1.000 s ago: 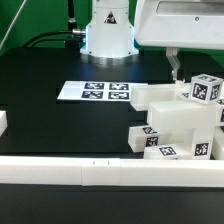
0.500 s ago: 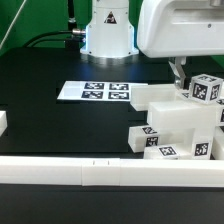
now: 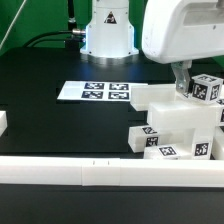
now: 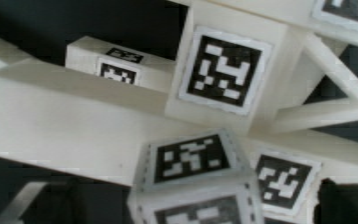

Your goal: Assemble chair

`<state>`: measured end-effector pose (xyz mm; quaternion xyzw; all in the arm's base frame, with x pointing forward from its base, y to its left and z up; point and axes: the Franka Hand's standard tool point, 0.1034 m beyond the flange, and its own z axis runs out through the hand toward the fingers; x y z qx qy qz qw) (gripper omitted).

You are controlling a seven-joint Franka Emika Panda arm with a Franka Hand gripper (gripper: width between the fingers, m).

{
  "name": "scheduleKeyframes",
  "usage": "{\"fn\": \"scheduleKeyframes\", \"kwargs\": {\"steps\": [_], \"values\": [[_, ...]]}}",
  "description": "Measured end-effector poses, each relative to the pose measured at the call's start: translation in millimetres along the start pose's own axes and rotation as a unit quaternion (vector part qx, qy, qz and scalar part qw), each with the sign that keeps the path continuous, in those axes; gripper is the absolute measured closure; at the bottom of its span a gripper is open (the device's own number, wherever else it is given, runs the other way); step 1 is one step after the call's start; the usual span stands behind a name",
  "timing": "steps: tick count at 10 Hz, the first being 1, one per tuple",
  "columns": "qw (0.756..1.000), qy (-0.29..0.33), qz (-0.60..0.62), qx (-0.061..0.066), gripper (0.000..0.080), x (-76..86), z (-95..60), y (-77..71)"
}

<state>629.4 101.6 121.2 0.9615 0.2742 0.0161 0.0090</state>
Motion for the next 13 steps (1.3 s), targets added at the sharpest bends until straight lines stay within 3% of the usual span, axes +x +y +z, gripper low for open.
{"fn": "scheduleKeyframes", "kwargs": {"steps": [1,3,4,5,7,9,13], "values": [[1.000,0.000,0.002,0.001,0.0151,-0.6,0.6,0.8],[1.000,-0.001,0.002,0.000,0.0403,-0.7,0.7,1.0],[1.000,0.000,0.006,0.000,0.0403,-0.7,0.7,1.0],[1.000,0.000,0.015,0.000,0.0515,-0.7,0.7,1.1],[0.999,0.000,0.049,0.001,0.0515,-0.6,0.8,0.7],[0.987,0.000,0.159,0.001,0.0515,-1.1,0.8,1.9],[0.938,0.002,0.347,0.009,0.0515,-6.2,1.0,9.9]]}}
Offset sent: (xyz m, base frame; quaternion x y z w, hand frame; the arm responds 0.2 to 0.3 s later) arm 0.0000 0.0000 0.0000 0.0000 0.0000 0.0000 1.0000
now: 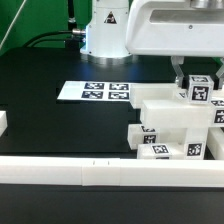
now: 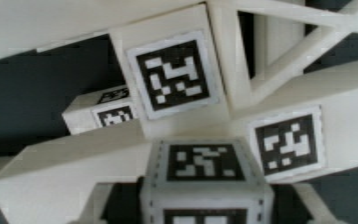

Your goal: Assemble chair

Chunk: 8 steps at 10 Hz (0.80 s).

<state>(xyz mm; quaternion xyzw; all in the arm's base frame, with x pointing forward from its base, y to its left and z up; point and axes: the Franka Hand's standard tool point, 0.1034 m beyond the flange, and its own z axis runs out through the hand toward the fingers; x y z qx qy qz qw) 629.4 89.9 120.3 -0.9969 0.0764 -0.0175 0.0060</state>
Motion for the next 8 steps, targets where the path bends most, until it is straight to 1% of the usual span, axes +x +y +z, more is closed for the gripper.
{"fn": "scheduleKeyframes", "kwargs": {"steps": [1,2,3,5,6,7,8], "values": [[0.998,-0.003,0.068,0.004,0.0515,-0.8,0.1,-0.3],[0.992,-0.006,0.127,0.003,0.0515,-1.5,0.0,-2.3],[0.988,-0.004,0.156,0.003,0.0515,-1.3,0.2,-4.1],[0.966,0.002,0.259,0.006,0.0515,0.8,1.0,-7.8],[0.960,0.003,0.279,0.007,0.0515,0.8,1.0,-9.0],[0.959,0.003,0.283,0.008,0.0491,0.8,1.1,-9.0],[0.966,0.002,0.260,0.007,0.0491,0.6,1.1,-8.6]]}}
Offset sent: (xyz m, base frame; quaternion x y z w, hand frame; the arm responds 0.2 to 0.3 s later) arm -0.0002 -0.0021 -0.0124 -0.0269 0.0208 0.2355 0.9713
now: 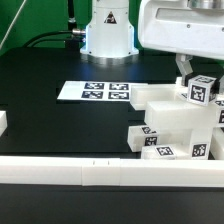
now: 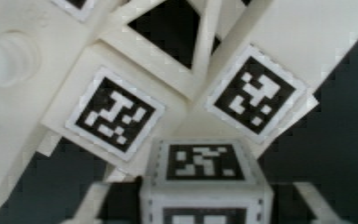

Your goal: Assemble chair

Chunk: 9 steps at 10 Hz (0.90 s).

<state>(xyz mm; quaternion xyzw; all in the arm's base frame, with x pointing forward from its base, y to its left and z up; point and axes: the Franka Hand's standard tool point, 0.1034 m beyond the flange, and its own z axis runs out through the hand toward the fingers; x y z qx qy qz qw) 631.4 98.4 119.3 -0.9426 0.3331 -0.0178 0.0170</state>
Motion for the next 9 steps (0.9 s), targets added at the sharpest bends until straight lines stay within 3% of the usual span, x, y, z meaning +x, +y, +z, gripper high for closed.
{"fn": "scheduleKeyframes", "kwargs": {"steps": [1,2,7,9], "values": [[1.000,-0.002,-0.013,-0.002,0.0318,0.6,-0.8,0.5],[0.999,-0.003,-0.036,-0.003,0.0193,0.9,-2.8,-0.7],[0.967,-0.001,-0.255,0.001,0.0150,1.8,-7.2,-6.6],[0.928,0.001,-0.372,-0.003,0.0150,2.2,-9.7,-8.2]]}}
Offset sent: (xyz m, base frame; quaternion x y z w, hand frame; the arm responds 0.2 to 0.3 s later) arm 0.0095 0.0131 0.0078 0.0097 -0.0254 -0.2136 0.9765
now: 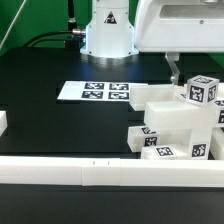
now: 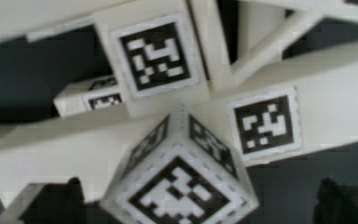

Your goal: Assemble chair

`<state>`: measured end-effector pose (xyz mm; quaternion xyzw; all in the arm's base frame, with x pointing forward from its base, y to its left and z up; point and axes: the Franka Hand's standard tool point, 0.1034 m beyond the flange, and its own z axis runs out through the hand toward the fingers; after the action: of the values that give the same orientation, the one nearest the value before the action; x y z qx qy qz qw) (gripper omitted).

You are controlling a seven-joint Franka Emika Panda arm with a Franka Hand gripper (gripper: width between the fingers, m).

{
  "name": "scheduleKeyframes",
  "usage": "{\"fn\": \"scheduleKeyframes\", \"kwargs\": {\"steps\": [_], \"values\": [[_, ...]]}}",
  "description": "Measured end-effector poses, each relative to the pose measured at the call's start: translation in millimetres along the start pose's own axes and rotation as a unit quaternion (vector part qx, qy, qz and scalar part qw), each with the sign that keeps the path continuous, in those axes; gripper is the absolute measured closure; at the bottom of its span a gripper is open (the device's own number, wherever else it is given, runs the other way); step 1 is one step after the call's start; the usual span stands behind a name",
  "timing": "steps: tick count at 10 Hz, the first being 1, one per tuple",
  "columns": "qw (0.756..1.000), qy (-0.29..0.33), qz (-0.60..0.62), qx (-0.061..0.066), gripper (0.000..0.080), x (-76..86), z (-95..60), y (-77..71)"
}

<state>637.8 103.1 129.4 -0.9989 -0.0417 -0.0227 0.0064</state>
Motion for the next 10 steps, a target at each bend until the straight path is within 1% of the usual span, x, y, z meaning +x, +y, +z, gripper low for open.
{"fn": "scheduleKeyframes", "kwargs": {"steps": [2,3,4,6,7,9,10], "values": [[0.992,0.000,-0.122,0.000,0.0150,0.4,-0.4,1.7],[0.988,0.003,-0.156,0.000,0.0150,-0.1,0.7,-1.9],[0.982,0.002,-0.189,-0.004,0.0150,-0.5,0.9,-4.8],[0.972,0.000,-0.236,-0.005,0.0150,-1.9,2.6,0.0],[0.961,-0.001,-0.276,-0.005,0.0150,-1.9,2.6,0.5],[0.960,-0.004,-0.279,-0.004,0.0150,-4.6,5.1,2.8],[0.966,-0.007,-0.257,-0.003,0.0150,-7.3,7.7,2.5]]}}
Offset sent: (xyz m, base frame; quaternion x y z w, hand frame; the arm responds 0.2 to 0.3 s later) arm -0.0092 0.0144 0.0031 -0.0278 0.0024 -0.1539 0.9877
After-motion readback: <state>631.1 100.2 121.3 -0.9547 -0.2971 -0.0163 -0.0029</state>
